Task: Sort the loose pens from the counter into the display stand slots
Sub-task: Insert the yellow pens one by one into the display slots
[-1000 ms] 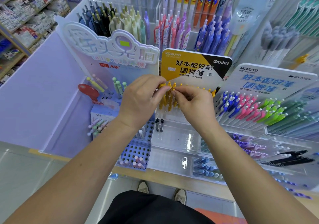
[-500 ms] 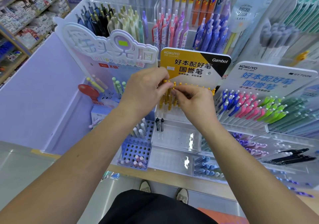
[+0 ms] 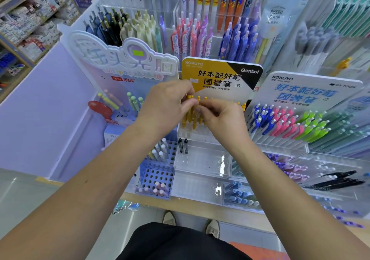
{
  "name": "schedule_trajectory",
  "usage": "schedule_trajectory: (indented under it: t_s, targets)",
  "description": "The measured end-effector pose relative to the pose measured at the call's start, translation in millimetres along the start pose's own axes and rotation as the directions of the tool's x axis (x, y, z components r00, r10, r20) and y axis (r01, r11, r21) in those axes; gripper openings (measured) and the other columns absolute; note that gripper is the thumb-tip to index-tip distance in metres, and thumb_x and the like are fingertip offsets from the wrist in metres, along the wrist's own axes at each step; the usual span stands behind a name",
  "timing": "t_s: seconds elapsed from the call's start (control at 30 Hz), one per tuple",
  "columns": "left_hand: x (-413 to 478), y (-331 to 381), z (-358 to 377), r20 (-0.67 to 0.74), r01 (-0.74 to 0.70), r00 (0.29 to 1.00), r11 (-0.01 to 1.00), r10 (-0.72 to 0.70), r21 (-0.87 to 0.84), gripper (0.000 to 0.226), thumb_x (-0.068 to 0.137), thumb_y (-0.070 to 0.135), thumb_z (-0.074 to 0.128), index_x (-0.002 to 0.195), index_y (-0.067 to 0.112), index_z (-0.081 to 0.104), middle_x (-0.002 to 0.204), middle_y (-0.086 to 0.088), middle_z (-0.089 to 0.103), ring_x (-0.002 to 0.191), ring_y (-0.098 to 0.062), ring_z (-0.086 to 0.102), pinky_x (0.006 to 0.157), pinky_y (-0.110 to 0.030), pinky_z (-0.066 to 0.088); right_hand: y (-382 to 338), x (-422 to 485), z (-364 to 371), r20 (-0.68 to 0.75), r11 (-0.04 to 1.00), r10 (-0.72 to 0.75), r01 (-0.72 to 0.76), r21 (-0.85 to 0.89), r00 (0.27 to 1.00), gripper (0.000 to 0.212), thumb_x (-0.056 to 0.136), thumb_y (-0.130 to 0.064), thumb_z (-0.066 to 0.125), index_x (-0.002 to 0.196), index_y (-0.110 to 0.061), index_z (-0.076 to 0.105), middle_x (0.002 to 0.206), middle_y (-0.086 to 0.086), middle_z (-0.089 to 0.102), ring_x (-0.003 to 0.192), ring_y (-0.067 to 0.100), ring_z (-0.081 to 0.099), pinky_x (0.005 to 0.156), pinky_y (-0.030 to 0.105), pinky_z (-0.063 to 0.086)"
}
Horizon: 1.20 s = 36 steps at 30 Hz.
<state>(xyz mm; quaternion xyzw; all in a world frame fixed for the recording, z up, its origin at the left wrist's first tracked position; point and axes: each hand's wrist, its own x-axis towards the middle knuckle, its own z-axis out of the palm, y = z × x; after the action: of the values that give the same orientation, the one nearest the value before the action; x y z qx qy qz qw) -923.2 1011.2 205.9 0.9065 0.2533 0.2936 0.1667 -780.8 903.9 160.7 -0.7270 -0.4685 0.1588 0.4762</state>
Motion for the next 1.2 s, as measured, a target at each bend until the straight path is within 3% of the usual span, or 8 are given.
schedule_trajectory:
  t_s: [0.17, 0.43, 0.63, 0.83, 1.03, 1.13, 1.2]
  targets:
    - [-1.1, -3.0, 8.4, 0.089, 0.051, 0.995, 0.998, -0.053, 0.02, 0.021, 0.088, 0.029, 0.083, 0.09, 0.012, 0.07, 0.073, 0.005, 0.059, 0.069, -0.023, 0.057, 0.064, -0.044, 0.052, 3.6, -8.7, -8.4, -0.019, 0.994, 0.072, -0.07, 0.088, 0.997, 0.016, 0.096, -0.022, 0.069, 0.084, -0.021, 0.08, 0.071, -0.007, 0.073, 0.071, 0.015, 0.068, 0.07, 0.04, 0.057]
    - [-12.0, -6.4, 1.7, 0.182, 0.239, 0.958, 0.969, -0.224, -0.068, 0.01, 0.095, 0.026, 0.075, 0.09, 0.018, 0.079, 0.072, 0.009, 0.07, 0.065, -0.008, 0.062, 0.066, -0.03, 0.054, -1.8, -18.1, -14.3, 0.018, 0.992, 0.08, -0.081, 0.101, 0.997, 0.011, 0.096, -0.024, 0.071, 0.09, -0.022, 0.08, 0.077, -0.01, 0.074, 0.076, 0.009, 0.07, 0.076, 0.037, 0.06]
    - [-8.9, -7.6, 16.5, 0.098, 0.3, 0.953, 0.936, -0.286, -0.182, 0.02, 0.086, 0.034, 0.085, 0.086, 0.015, 0.079, 0.073, 0.002, 0.073, 0.068, -0.012, 0.065, 0.067, -0.04, 0.057, -5.9, -21.9, -17.4, 0.038, 0.999, 0.04, -0.041, 0.017, 0.998, 0.013, 0.096, -0.029, 0.071, 0.1, -0.021, 0.08, 0.084, -0.015, 0.074, 0.08, 0.002, 0.068, 0.077, 0.033, 0.06]
    - [-22.2, -18.5, 30.8, -0.008, 0.217, 0.975, 0.961, -0.222, -0.17, 0.018, 0.089, 0.033, 0.082, 0.097, 0.017, 0.079, 0.069, 0.011, 0.06, 0.061, -0.004, 0.05, 0.059, -0.032, 0.049, -3.7, -28.2, -29.2, 0.054, 0.998, 0.051, -0.049, -0.037, 0.997, 0.015, 0.095, -0.031, 0.072, 0.104, -0.023, 0.08, 0.09, -0.018, 0.075, 0.086, -0.003, 0.068, 0.083, 0.033, 0.06]
    - [-35.0, -15.9, 43.9, -0.07, 0.175, 0.982, 0.985, -0.175, -0.01, 0.024, 0.099, 0.042, 0.066, 0.109, 0.023, 0.078, 0.094, 0.003, 0.076, 0.083, -0.022, 0.069, 0.065, -0.041, 0.056, -1.3, -34.3, -35.9, 0.087, 0.993, 0.115, -0.116, 0.01, 0.99, 0.011, 0.095, -0.029, 0.071, 0.103, -0.025, 0.078, 0.091, -0.021, 0.074, 0.089, -0.005, 0.067, 0.085, 0.024, 0.057]
    - [-35.9, -6.6, 41.0, -0.027, 0.248, 0.969, 0.967, -0.246, 0.059, 0.029, 0.103, 0.042, 0.062, 0.123, 0.025, 0.074, 0.1, 0.0, 0.074, 0.091, -0.025, 0.068, 0.069, -0.036, 0.053, -0.9, -38.4, -39.6, 0.111, 0.989, 0.139, -0.144, 0.035, 0.984, 0.009, 0.095, -0.028, 0.071, 0.101, -0.028, 0.078, 0.089, -0.021, 0.074, 0.088, -0.005, 0.067, 0.079, 0.015, 0.053]
    - [-45.2, 7.0, 38.1, -0.008, 0.321, 0.947, 0.947, -0.322, -0.026, 0.038, 0.105, 0.037, 0.061, 0.14, 0.024, 0.063, 0.105, 0.002, 0.065, 0.093, -0.018, 0.061, 0.075, -0.034, 0.049, 0.1, -46.6, -46.3, 0.117, 0.982, 0.163, -0.172, 0.073, 0.98, 0.009, 0.095, -0.027, 0.071, 0.102, -0.027, 0.078, 0.09, -0.02, 0.074, 0.087, -0.003, 0.068, 0.075, 0.012, 0.051]
